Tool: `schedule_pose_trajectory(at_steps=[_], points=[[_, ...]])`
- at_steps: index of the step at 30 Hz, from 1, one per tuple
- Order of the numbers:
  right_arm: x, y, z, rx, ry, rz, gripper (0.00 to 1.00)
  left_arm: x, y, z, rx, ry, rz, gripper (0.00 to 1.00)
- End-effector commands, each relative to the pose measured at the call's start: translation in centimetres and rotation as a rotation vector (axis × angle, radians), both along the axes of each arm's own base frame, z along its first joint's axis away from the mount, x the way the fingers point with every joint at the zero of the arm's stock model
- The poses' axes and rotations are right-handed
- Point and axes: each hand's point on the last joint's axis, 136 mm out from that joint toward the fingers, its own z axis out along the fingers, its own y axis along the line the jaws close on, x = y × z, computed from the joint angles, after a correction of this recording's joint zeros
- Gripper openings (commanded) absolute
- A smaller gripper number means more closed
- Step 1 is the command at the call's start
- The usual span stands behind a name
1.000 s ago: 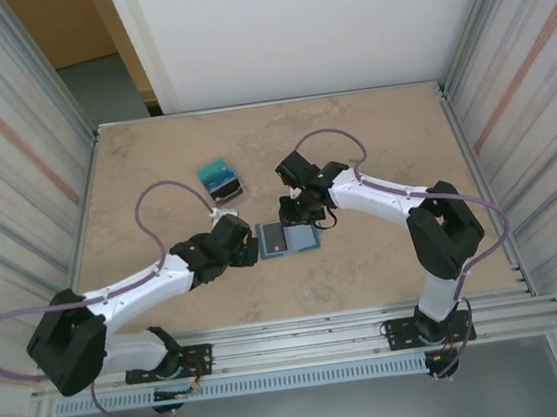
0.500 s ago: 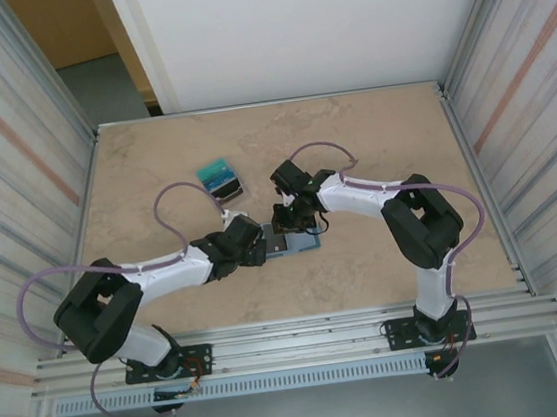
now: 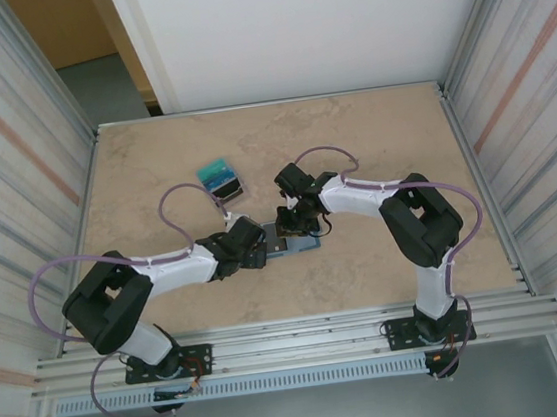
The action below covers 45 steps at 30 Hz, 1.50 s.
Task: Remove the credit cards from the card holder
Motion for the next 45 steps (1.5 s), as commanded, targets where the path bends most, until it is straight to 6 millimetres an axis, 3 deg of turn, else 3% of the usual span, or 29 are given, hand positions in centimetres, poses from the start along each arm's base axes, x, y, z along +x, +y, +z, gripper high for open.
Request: schedule_pose_trajectory(at_steps=[1, 12, 34, 45], points=[[-0.5, -0.2, -1.3, -0.007, 0.042, -0.008, 0.26, 0.1, -0.3, -0.1, 0.003, 0.005, 0.015, 0.99], [-0.6, 0.2, -2.0, 0.004, 0.06, -0.002, 0.26, 0.1, -0.1, 0.0, 0.018, 0.003, 0.015, 0.99], [-0.4, 2.6, 3.0, 0.385, 0.069, -0.018, 0.21, -0.3, 0.5, -1.0, 0.088, 0.043, 0.029, 0.99], [-0.9, 3.2, 1.9, 0.423, 0.112, -0.003, 0.21, -0.1, 0.3, -0.6, 0.093, 0.038, 0.025, 0.99]])
